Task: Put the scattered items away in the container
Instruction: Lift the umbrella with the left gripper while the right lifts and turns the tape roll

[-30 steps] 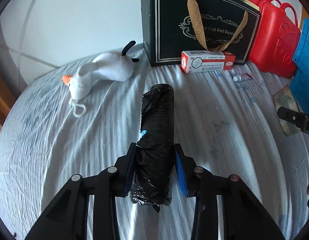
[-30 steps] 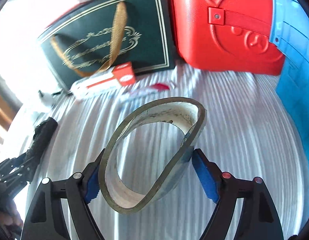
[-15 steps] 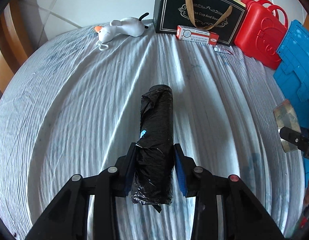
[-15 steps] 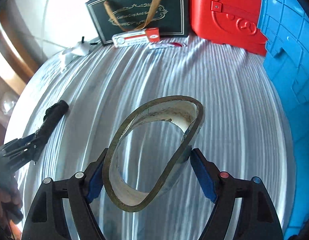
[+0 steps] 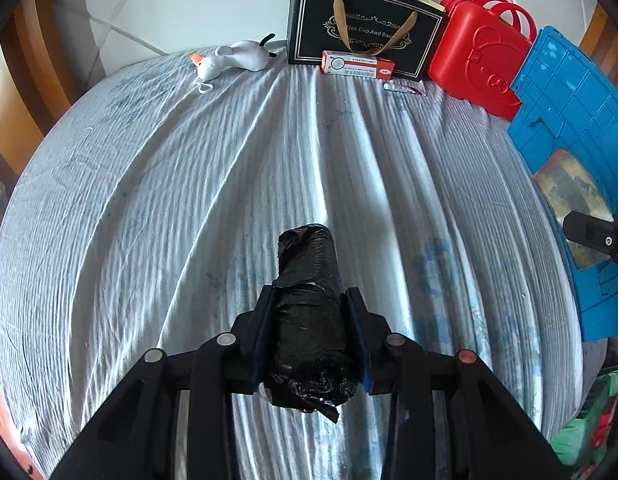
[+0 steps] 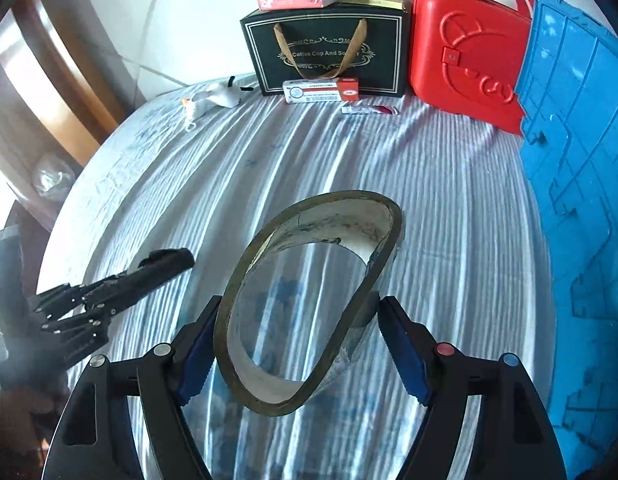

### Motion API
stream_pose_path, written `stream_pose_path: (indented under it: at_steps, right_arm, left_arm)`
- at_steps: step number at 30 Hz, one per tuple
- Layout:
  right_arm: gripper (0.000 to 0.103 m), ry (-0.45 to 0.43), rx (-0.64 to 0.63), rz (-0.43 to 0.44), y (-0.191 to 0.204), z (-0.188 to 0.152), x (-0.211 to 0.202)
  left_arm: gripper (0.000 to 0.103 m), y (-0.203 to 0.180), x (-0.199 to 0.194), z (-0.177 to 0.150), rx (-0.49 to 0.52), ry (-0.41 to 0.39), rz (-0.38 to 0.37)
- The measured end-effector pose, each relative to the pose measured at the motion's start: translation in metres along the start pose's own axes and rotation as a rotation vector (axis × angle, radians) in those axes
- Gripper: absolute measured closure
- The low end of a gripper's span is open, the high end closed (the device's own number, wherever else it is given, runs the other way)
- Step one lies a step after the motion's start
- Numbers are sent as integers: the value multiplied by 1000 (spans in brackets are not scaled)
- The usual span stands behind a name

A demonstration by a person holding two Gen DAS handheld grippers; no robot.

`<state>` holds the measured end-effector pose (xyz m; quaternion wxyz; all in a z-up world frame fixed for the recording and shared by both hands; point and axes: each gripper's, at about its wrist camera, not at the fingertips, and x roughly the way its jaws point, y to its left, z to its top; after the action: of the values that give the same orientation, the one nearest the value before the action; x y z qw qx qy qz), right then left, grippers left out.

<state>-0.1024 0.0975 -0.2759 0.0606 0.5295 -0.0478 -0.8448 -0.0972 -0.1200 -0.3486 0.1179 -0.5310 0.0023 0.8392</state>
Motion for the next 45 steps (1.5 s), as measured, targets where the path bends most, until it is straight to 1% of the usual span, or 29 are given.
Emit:
stream_pose_path:
  at_steps: [7, 15, 18, 23, 29, 34, 35, 36, 37, 38, 39, 42, 45]
  right_arm:
    - [29, -17, -25, 30, 9, 0, -43]
    - [34, -42, -50, 64, 12, 0, -75]
    - [38, -41, -68, 67, 14, -2, -80]
    - [45, -7, -81, 68, 14, -5, -72]
    - [53, -14, -71, 91, 11, -9, -76]
    - [56, -40, -73, 99, 9, -4, -87]
    - [64, -45, -74, 101, 9, -4, -90]
    - [90, -53, -72, 104, 9, -2, -92]
    - [103, -56, -73, 94, 8, -1, -94]
    - [103, -59, -72, 92, 8, 1, -95]
    - [103, -58, -77, 72, 7, 3, -96]
    - [102, -19, -76, 69, 0, 3, -85]
    - [99, 35, -80, 75, -13, -15, -65]
  left_arm:
    - [69, -12, -36, 5, -16, -33, 32]
    - [69, -22, -75, 11, -30, -78, 76]
    - [69, -24, -86, 13, -31, -93, 92]
    - [69, -23, -94, 13, -39, -99, 119]
    - [69, -20, -105, 14, -48, -113, 140]
    - [69, -22, -114, 15, -55, -131, 140]
    - [69, -23, -115, 15, -53, -132, 140]
    - [69, -24, -116, 16, -52, -132, 141]
    - [69, -24, -117, 16, -51, -132, 140]
    - [69, -25, -117, 17, -49, -132, 139]
    - [69, -26, -118, 17, -47, -134, 139]
    - [69, -26, -115, 15, -50, -128, 139]
    - [69, -23, -112, 9, -55, -117, 139]
